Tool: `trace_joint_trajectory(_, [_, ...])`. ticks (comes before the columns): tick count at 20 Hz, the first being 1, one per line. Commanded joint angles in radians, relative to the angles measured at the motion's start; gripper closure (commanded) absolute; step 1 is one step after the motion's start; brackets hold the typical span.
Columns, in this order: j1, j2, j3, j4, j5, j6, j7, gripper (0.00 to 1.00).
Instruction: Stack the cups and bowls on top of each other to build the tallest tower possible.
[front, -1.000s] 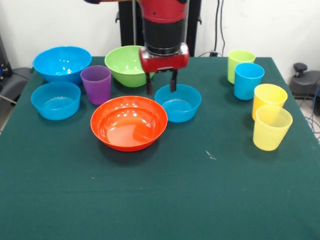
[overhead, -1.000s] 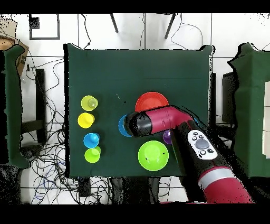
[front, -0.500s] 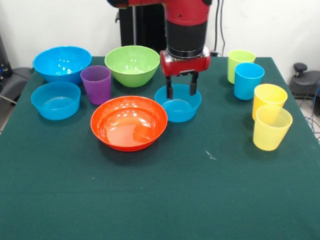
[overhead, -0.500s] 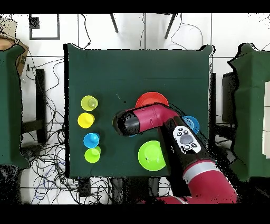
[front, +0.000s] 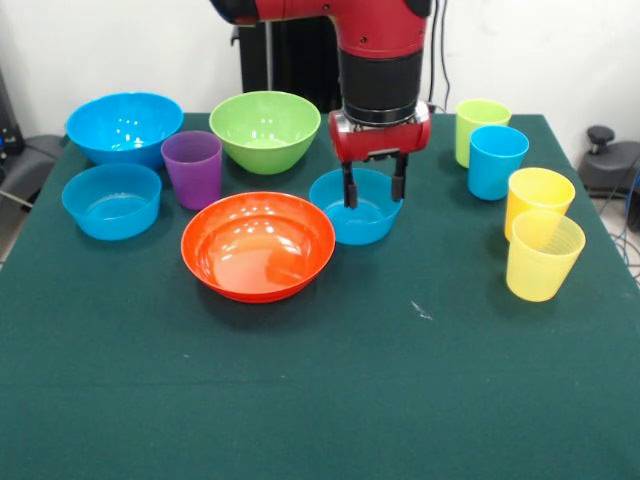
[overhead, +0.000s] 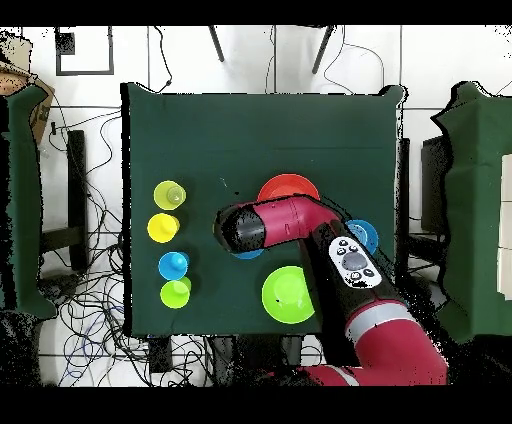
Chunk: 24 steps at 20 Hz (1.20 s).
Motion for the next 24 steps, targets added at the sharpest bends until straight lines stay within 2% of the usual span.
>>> trace_joint_trajectory(1, [-0.002, 0.022, -0.056, -0.034, 0.081, -0.102, 0.214, 0.00])
trace_joint_trajectory(6, [0.010, 0.010, -0.087, -0.017, 0.097, -0.177, 0.235, 0.00])
trace_joint_trajectory(8, [-0.006, 0.000, -0.076, 0.004, 0.130, -0.240, 0.272, 0.00])
trace_joint_trajectory(11, [-0.011, -0.001, -0.085, 0.020, 0.182, -0.282, 0.324, 0.00])
trace_joint_trajectory(17, [0.047, 0.016, -0.187, -0.019, 0.244, -0.292, 0.381, 0.00])
trace_joint_trajectory(24, [0.094, 0.035, -0.257, -0.037, 0.285, -0.323, 0.411, 0.00])
